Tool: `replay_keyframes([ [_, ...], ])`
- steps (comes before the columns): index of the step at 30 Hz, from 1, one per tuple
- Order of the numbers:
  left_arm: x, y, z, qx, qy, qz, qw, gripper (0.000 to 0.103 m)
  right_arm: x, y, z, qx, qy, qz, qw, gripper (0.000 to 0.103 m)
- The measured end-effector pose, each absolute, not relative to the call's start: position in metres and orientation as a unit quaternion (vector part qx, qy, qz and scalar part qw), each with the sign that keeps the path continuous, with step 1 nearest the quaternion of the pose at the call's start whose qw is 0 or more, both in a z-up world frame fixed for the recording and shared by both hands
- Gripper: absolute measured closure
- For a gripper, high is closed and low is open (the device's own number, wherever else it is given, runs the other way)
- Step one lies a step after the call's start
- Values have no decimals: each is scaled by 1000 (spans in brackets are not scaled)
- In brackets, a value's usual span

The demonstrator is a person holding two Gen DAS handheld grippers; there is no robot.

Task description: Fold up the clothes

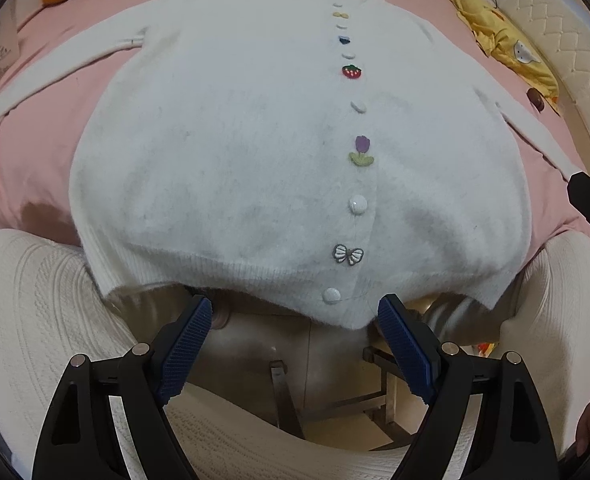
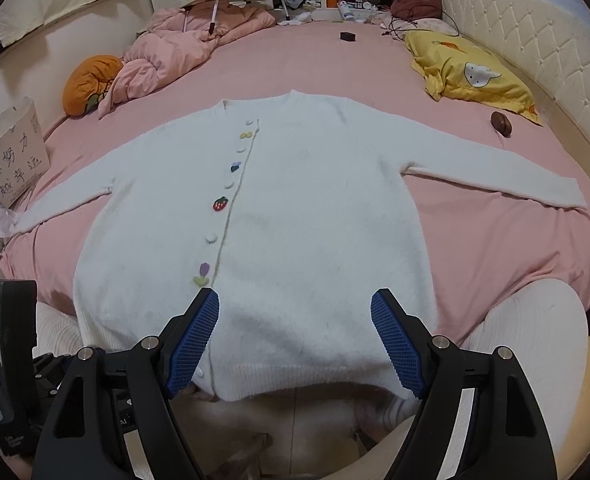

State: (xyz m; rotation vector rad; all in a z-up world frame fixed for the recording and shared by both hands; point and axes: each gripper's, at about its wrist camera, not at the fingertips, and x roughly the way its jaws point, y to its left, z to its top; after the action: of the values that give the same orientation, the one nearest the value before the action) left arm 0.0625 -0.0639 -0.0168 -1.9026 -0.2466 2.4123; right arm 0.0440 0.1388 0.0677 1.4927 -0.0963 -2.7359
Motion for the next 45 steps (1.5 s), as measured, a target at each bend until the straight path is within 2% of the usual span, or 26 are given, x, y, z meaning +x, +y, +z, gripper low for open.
replay_keyframes([
  [10,60,-65,-21,-624,-88,776,30,18,41,140,60,494,-37,-869,14,24],
  [27,43,-67,-40,-641,-92,762,23,18,18,187,29,533,-127,-836,-28,24],
  [34,24,-68,-45,-637,-97,765,14,18,1,201,17,545,-153,-825,-8,24],
  [40,2,-68,-55,-629,-99,771,11,18,-23,244,18,520,-209,-828,-17,24],
  [45,-13,-58,-64,-609,-90,788,17,17,-45,318,15,474,-339,-811,-42,24],
])
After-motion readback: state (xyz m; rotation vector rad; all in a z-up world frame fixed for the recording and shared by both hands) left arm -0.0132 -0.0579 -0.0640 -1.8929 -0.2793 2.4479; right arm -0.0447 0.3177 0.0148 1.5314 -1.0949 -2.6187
